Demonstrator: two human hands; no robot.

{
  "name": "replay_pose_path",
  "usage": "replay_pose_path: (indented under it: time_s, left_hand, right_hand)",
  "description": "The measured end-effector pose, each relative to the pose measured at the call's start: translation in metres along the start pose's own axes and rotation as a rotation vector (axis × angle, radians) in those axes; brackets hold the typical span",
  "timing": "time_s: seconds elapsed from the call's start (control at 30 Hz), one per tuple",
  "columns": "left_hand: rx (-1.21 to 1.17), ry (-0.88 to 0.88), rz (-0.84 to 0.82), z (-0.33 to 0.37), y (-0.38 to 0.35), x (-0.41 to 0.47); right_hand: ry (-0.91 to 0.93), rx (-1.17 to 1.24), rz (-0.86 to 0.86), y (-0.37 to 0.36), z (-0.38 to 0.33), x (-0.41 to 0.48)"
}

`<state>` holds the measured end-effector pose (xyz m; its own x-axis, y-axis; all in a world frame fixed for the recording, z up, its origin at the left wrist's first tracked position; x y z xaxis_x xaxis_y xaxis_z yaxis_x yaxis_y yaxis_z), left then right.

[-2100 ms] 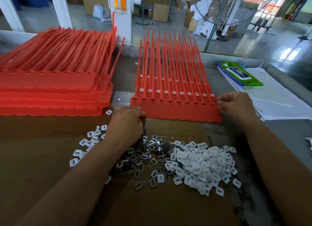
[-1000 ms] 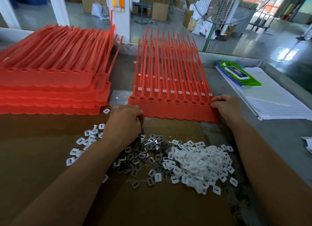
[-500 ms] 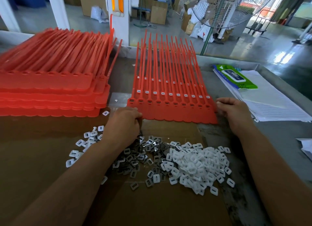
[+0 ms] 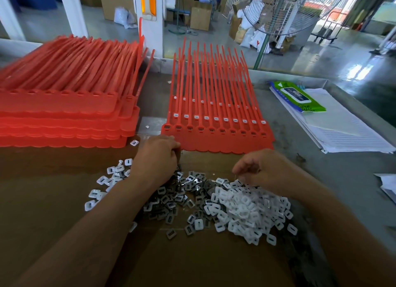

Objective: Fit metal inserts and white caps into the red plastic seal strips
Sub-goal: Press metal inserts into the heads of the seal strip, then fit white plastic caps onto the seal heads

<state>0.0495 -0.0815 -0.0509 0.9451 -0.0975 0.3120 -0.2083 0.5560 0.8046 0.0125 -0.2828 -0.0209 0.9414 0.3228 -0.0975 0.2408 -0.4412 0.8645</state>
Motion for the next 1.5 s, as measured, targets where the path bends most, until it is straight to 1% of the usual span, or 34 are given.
replay_pose_path:
  time_s: [0.13,0.33,0.4,0.47,0.53,0.7,0.87,0.93,1.03,1.2,1.3,1.4,1.5]
  left_hand:
    - [0.007,0.004,0.000,0.000,0.000,0.000]
    - [0.018,0.003,-0.014,0.001,0.001,0.000]
    - [0.020,0.004,-0.019,0.001,0.001,0.000]
    - [0.024,0.007,-0.024,0.000,0.000,0.000]
    - [0.028,0.012,-0.024,0.000,0.000,0.000]
    - [0.006,0.010,-0.031,0.000,-0.002,0.000]
    - [-0.008,0.025,-0.061,0.000,-0.003,0.001]
    - [-0.006,0.029,-0.071,0.000,-0.004,0.001]
    - [-0.019,0.036,-0.069,-0.001,-0.004,0.001]
    - [-0.030,0.034,-0.057,0.000,-0.002,-0.001]
    - [-0.034,0.032,-0.049,0.000,-0.002,-0.001]
    - [-0.021,0.039,-0.045,-0.001,-0.003,-0.002]
    - [-0.028,0.047,-0.054,-0.001,-0.003,-0.002]
  right_hand:
    - [-0.028,-0.065,-0.026,-0.005,0.004,0.001]
    - [-0.009,-0.123,-0.036,-0.008,0.002,0.002]
    - [-0.006,-0.099,-0.031,-0.007,0.003,0.001]
    - [-0.020,-0.018,-0.025,-0.005,0.004,-0.001]
    - [-0.030,0.070,0.007,-0.001,0.005,-0.002]
    - [0.041,0.115,0.153,0.013,-0.005,0.008]
    - [0.047,0.155,0.236,0.019,-0.024,0.035]
    - [0.044,0.190,0.233,0.016,-0.032,0.050]
    - [0.044,0.166,0.213,0.008,-0.043,0.077]
    - [0.031,0.148,0.252,-0.009,-0.053,0.119]
    - [0.031,0.181,0.276,-0.019,-0.058,0.134]
    - [0.045,0.158,0.268,-0.028,-0.066,0.145]
    - [0.020,0.118,0.250,-0.034,-0.069,0.153]
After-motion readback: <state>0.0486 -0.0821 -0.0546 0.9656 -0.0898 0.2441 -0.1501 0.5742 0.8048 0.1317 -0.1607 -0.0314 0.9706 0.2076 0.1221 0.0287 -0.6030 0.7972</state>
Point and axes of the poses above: each hand's wrist, its own x-axis towards the middle knuckle, its own y-axis out of the back of the hand, z = x × y, the point moved 5 cm from there along x, towards the middle knuckle, and after that the axes turned 2 degrees about z, right-handed, at the moved point
